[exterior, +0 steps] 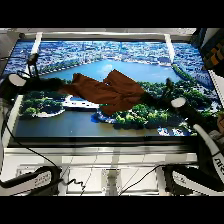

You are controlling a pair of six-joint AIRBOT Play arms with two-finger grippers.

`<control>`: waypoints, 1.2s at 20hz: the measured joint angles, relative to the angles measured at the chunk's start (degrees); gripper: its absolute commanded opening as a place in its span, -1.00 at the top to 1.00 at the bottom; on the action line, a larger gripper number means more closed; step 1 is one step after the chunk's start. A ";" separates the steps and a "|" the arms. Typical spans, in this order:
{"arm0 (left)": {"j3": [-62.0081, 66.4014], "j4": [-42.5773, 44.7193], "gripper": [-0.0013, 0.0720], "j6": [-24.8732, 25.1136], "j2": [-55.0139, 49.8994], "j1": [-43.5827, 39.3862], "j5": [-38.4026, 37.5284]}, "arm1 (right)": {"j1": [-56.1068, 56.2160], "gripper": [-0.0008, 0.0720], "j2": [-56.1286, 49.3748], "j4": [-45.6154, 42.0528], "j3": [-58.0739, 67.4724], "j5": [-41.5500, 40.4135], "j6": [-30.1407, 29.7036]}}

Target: Fold the clothes and pants, and hang the long-sleeved shirts on hangers.

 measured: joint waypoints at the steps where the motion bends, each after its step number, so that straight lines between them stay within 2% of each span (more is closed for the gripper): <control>1: 0.55 -0.20 0.92 0.04 1.25 0.81 1.31 | -1.99 0.93 0.98 -2.40 2.95 1.88 -0.09; 9: 2.73 -1.07 0.92 0.15 18.99 7.96 17.07 | -15.87 0.93 10.95 -13.20 24.92 11.98 -0.55; 14: 2.89 -0.94 0.92 0.15 31.74 8.90 27.06 | -17.62 0.93 16.50 -15.78 37.38 19.89 -5.16; 20: 2.89 2.64 0.92 0.15 47.23 9.07 31.39 | -17.97 0.93 25.90 -19.58 48.15 32.92 -12.63; 24: 2.91 7.76 0.92 0.17 54.80 9.07 30.40 | -17.97 0.93 33.18 -21.86 50.58 41.24 -14.69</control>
